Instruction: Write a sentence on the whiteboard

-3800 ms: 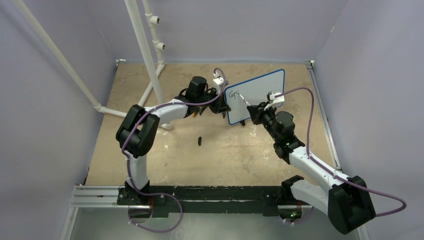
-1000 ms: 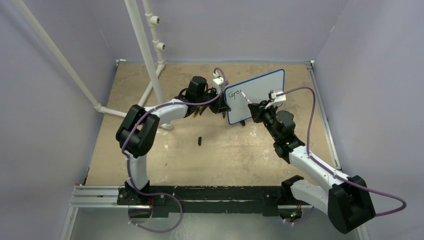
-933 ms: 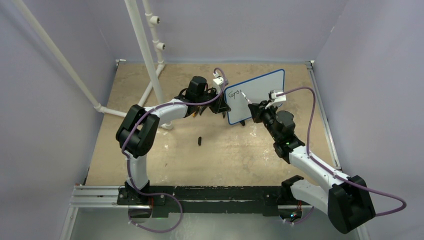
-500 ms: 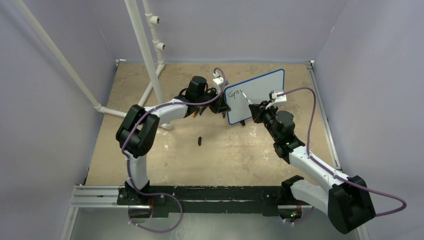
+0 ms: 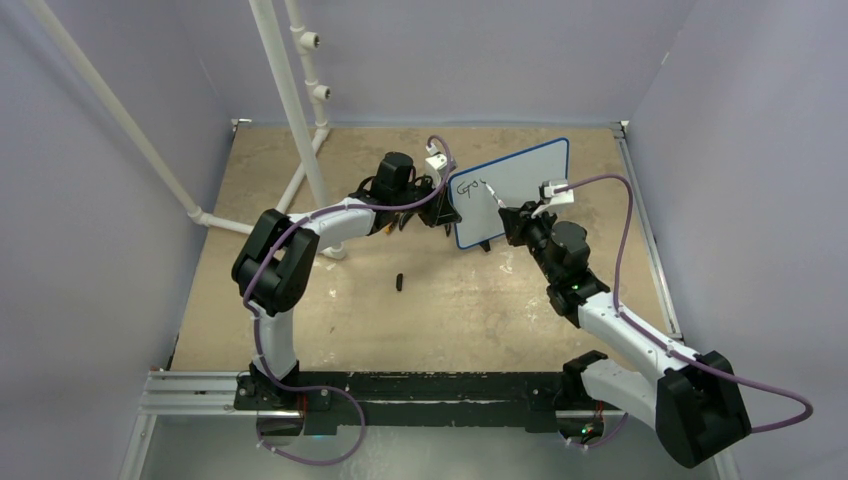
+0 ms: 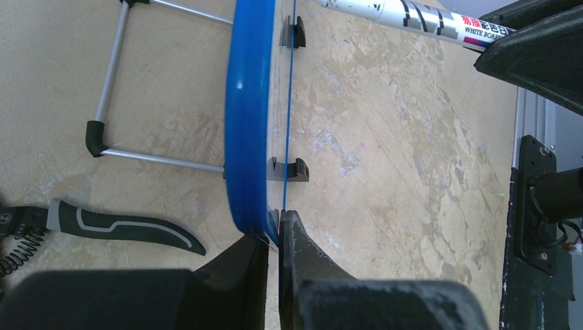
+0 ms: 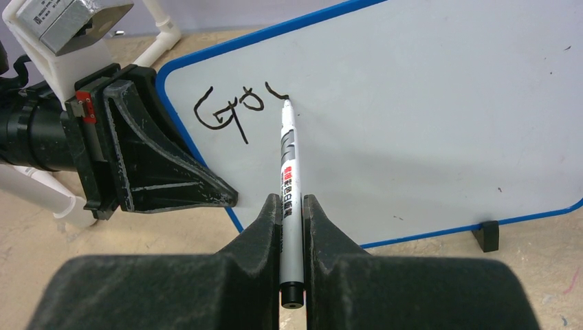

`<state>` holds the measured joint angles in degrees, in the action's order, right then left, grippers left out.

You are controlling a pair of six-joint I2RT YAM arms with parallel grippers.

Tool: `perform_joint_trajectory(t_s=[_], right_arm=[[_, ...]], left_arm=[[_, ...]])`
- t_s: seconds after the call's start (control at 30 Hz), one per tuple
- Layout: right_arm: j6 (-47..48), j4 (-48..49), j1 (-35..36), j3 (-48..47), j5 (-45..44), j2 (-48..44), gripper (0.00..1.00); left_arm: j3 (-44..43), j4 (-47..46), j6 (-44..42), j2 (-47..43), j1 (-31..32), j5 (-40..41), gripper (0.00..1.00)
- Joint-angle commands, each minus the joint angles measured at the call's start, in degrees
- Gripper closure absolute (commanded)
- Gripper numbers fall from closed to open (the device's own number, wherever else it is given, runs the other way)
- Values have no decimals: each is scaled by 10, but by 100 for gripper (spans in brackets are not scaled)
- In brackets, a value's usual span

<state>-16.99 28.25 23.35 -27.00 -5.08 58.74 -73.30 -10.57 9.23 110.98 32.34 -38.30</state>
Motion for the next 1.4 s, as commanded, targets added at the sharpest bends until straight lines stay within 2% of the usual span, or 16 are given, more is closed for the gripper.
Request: perform_joint_trajectory(t_s=[0.0, 0.9, 1.17, 1.37], right_arm=[[12, 27, 0, -18, -17, -9, 100], [28, 47, 0, -17, 43, -4, 100], [6, 28, 0, -1, -4, -45, 100], [-16, 12, -1, -1, -37, -39, 100]], left_arm=[[-19, 11, -6, -14, 4, -14, 100], [-20, 13, -6, -13, 5, -15, 100], [-20, 15, -7, -14, 5, -8, 100], [-20, 16, -7, -14, 5, -7, 100]])
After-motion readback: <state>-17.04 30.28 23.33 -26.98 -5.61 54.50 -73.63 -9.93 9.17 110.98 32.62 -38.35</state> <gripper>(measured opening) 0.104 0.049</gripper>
